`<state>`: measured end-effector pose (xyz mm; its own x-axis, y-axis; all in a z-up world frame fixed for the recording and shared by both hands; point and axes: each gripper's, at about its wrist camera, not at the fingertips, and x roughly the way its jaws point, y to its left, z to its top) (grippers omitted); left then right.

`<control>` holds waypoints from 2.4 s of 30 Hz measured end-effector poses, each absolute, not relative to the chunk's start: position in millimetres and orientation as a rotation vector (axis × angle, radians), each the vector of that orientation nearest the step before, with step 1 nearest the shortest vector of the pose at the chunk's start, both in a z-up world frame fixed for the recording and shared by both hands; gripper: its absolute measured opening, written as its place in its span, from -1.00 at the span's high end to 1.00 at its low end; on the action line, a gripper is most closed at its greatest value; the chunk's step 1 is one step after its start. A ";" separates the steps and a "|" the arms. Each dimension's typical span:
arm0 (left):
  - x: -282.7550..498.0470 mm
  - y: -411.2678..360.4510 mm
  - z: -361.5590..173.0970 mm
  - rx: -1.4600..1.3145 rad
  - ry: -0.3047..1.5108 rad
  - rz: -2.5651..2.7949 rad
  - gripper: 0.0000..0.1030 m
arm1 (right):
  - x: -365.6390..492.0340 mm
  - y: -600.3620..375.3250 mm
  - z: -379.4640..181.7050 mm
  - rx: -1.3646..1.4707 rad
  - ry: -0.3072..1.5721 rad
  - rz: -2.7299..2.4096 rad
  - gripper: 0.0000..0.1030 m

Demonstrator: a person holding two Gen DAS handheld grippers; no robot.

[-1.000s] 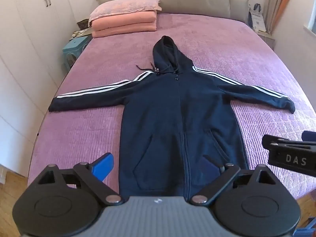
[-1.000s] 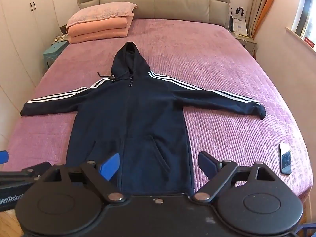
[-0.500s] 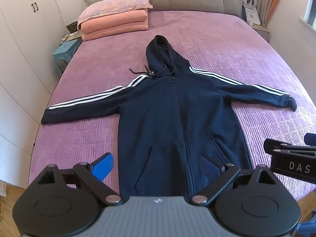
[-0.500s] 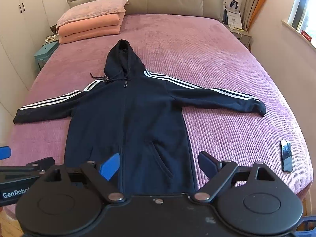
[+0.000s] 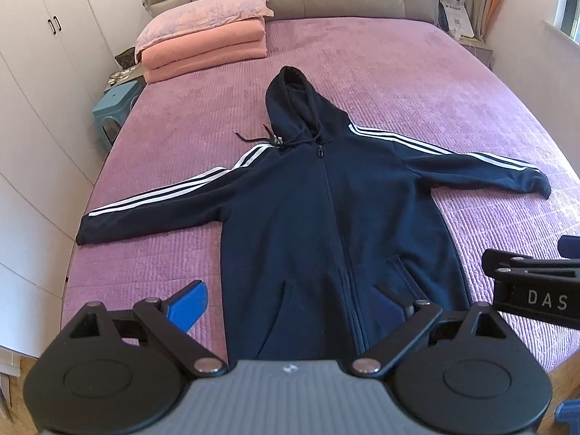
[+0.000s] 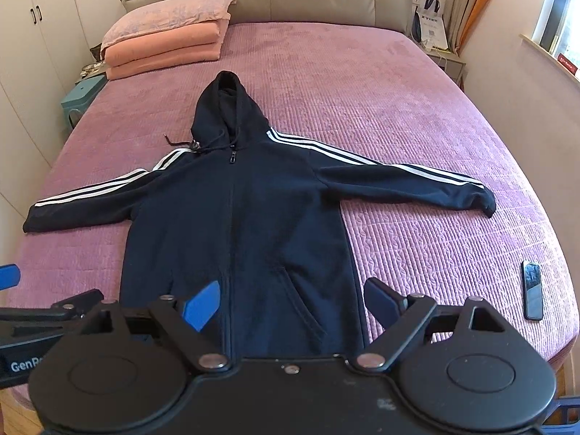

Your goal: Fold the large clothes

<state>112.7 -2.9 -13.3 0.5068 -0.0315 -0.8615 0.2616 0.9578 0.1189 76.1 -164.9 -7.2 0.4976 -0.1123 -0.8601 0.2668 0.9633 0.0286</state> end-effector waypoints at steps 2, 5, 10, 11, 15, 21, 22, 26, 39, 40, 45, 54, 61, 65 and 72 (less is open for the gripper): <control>114.3 -3.0 -15.1 0.244 1.032 -0.177 -0.88 | 78.7 -165.0 -9.2 0.164 1.030 -0.229 -0.98; 117.7 -2.6 -17.2 0.240 1.041 -0.178 -0.88 | 80.8 -164.0 -11.4 0.164 1.034 -0.229 -0.98; 123.3 -1.5 -21.4 0.237 1.054 -0.179 -0.88 | 84.5 -163.6 -15.2 0.165 1.040 -0.230 -0.98; 124.3 -1.2 -22.3 0.237 1.056 -0.180 -0.88 | 86.0 -163.5 -15.8 0.167 1.043 -0.230 -0.98; 128.4 -2.9 -24.8 0.239 1.061 -0.182 -0.88 | 89.6 -163.4 -18.6 0.170 1.050 -0.230 -0.98; 136.2 -3.0 -29.1 0.241 1.072 -0.182 -0.88 | 94.4 -163.7 -22.5 0.179 1.059 -0.236 -0.98; 137.3 -3.1 -29.9 0.242 1.074 -0.182 -0.88 | 95.6 -163.8 -23.3 0.180 1.061 -0.237 -0.98; 142.6 -4.1 -31.9 0.246 1.082 -0.187 -0.88 | 100.1 -164.1 -26.0 0.187 1.069 -0.240 -0.98; 170.9 6.1 -39.0 0.231 1.106 -0.188 -0.88 | 121.0 -161.2 -32.7 0.200 1.087 -0.259 -0.98; 173.0 6.3 -39.9 0.231 1.108 -0.195 -0.88 | 123.5 -161.0 -33.2 0.202 1.091 -0.262 -0.98; 185.6 1.4 -48.3 0.280 1.093 -0.223 -0.88 | 134.7 -161.8 -32.5 0.193 1.083 -0.280 -0.98; 212.6 -27.5 -55.4 0.265 1.090 -0.214 -0.88 | 151.3 -197.3 -48.5 0.204 1.090 -0.293 -0.98; 233.9 -74.0 -68.0 0.205 1.056 -0.188 -0.88 | 176.1 -271.9 -84.4 0.287 1.106 -0.266 -0.98; 252.5 -103.0 -88.9 0.152 1.014 -0.203 -0.88 | 188.4 -347.6 -107.6 0.333 0.991 -0.276 -0.98; 290.8 -158.7 -145.6 0.112 0.957 -0.175 -0.88 | 203.5 -522.9 -193.4 0.474 0.849 -0.463 -0.97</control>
